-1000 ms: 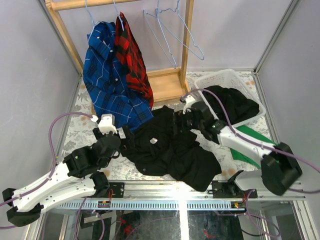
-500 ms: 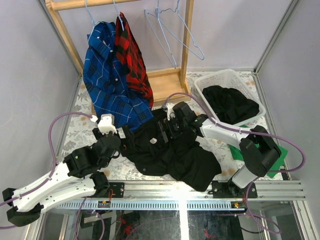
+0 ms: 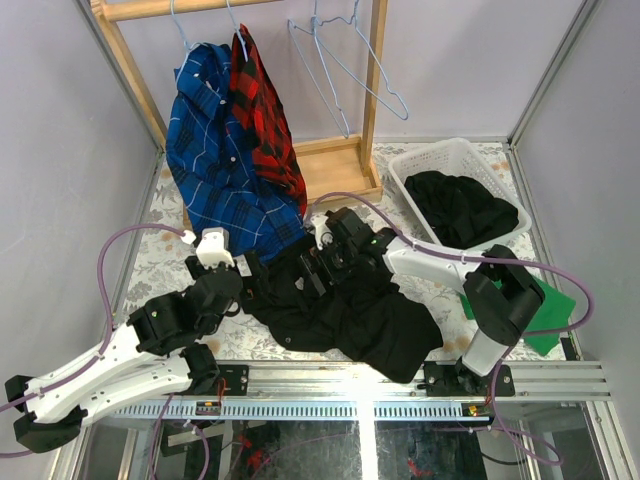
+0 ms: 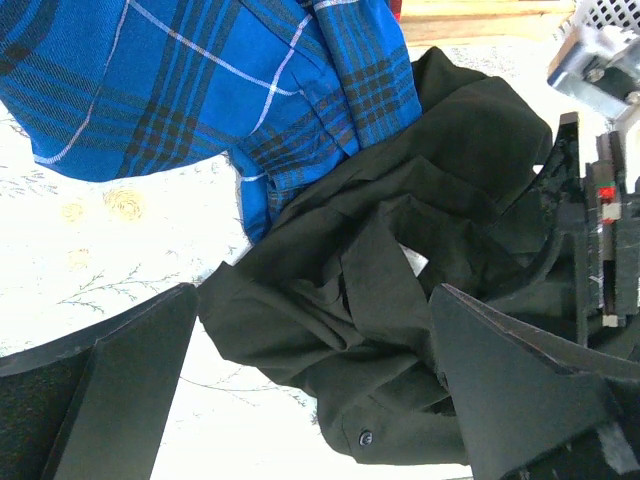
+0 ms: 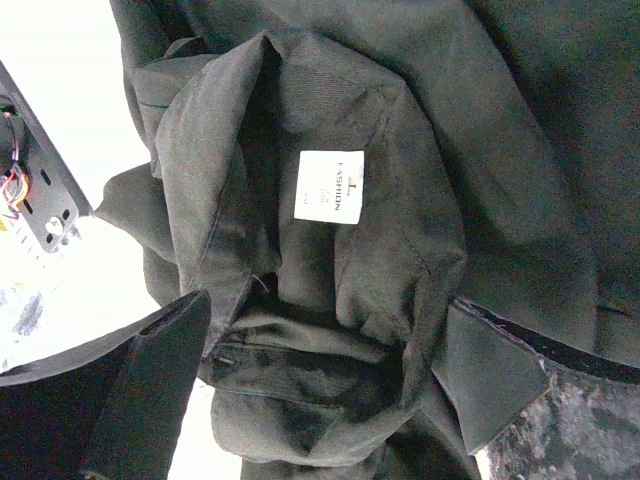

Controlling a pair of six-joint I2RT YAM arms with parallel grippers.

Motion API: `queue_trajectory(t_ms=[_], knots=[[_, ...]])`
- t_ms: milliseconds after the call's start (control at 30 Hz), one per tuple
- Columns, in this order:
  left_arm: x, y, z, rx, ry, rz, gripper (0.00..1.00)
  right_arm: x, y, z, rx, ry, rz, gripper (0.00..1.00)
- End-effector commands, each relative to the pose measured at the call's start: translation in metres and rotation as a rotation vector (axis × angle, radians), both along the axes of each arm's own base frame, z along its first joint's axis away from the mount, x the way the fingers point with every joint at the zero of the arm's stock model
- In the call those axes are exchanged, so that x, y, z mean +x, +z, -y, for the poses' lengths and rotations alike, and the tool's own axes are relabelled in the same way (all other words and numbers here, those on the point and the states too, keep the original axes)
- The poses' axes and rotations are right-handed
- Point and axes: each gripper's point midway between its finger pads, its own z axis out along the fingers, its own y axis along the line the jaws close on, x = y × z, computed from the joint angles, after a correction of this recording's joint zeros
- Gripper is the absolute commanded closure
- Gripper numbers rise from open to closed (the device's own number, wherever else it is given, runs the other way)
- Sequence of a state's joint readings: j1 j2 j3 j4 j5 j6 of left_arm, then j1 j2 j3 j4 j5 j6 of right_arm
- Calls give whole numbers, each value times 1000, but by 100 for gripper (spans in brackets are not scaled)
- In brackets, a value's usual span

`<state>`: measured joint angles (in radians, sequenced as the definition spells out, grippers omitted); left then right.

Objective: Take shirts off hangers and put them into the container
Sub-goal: Pick up the shirt from the center of the board.

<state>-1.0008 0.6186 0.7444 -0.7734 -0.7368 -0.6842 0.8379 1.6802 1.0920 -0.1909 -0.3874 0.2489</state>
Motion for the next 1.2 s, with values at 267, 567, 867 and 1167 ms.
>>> queue_trajectory(t_ms=[267, 567, 867, 1167], knots=[[3, 7, -6, -20, 49, 26, 0, -23, 2, -33, -8, 166, 37, 1], [3, 6, -7, -16, 50, 25, 0, -25, 14, -41, 2, 170, 69, 1], [3, 7, -7, -23, 49, 28, 0, -28, -29, -43, -142, 205, -18, 1], [3, 7, -7, -20, 51, 27, 0, -13, -28, -35, -222, 218, 134, 45]])
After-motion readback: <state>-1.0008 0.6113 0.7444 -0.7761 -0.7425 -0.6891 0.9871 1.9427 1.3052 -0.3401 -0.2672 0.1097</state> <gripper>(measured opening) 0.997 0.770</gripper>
